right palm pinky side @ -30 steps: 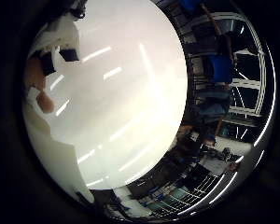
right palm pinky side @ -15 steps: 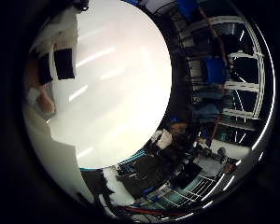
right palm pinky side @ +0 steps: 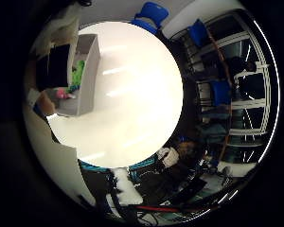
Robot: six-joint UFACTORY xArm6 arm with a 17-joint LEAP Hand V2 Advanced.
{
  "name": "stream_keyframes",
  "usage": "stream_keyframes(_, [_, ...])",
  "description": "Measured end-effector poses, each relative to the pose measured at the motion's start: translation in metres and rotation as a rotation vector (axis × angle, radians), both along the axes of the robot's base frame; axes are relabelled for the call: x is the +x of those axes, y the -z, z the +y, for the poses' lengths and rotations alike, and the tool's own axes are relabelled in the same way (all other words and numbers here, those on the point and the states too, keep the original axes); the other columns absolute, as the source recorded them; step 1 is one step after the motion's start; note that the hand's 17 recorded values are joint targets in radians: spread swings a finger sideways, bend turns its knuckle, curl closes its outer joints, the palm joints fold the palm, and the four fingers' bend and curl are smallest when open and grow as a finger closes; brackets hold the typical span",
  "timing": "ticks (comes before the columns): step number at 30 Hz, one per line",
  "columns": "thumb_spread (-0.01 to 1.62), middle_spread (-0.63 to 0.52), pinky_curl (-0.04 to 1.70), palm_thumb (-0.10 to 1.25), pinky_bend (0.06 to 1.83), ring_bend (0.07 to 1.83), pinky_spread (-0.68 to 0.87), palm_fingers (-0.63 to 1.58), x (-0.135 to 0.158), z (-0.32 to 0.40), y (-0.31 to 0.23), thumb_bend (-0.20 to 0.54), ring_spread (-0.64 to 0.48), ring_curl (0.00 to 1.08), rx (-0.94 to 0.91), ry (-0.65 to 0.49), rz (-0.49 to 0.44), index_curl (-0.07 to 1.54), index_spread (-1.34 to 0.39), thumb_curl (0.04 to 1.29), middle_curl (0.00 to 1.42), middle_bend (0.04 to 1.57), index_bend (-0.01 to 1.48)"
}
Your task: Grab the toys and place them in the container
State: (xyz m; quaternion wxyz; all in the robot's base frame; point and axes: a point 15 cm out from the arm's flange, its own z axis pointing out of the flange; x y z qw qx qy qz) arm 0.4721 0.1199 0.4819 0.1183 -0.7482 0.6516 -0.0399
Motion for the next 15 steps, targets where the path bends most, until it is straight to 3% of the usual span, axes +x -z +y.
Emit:
stream_keyframes(5, [1.08, -0.12, 1.14, 1.01, 1.15, 1.27, -0.22, 1.10, 0.013, 0.044, 0.018, -0.014, -0.27, 0.88, 0.014, -0.027, -0.003, 0.82, -0.21, 0.63, 0.70, 1.41, 1.08])
stream_keyframes(9, [1.13, -0.13, 1.10, 0.89, 1.10, 1.26, -0.24, 1.10, 0.028, 0.059, 0.041, -0.031, -0.26, 0.85, 0.015, -0.026, 0.013, 0.81, -0.21, 0.60, 0.69, 1.35, 1.04])
stream_keyframes(11, [1.12, -0.13, 1.03, 0.82, 1.06, 1.25, -0.28, 1.07, 0.032, 0.062, 0.050, -0.037, -0.26, 0.81, 0.013, -0.026, 0.024, 0.78, -0.21, 0.58, 0.67, 1.30, 0.92])
stream_keyframes(13, [1.09, -0.16, 0.92, 0.78, 0.99, 1.24, -0.40, 0.88, 0.035, 0.062, 0.058, -0.023, -0.28, 0.74, 0.009, -0.026, 0.038, 0.74, -0.25, 0.57, 0.64, 1.19, 0.62])
stream_keyframes(14, [1.10, -0.17, 0.90, 0.77, 0.98, 1.22, -0.43, 0.84, 0.036, 0.062, 0.062, -0.025, -0.28, 0.72, 0.007, -0.025, 0.044, 0.73, -0.26, 0.56, 0.63, 1.17, 0.56])
stream_keyframes(15, [1.11, -0.18, 0.87, 0.77, 0.97, 1.21, -0.46, 0.65, 0.036, 0.061, 0.066, -0.021, -0.28, 0.70, 0.003, -0.024, 0.055, 0.69, -0.29, 0.55, 0.60, 1.09, 0.42])
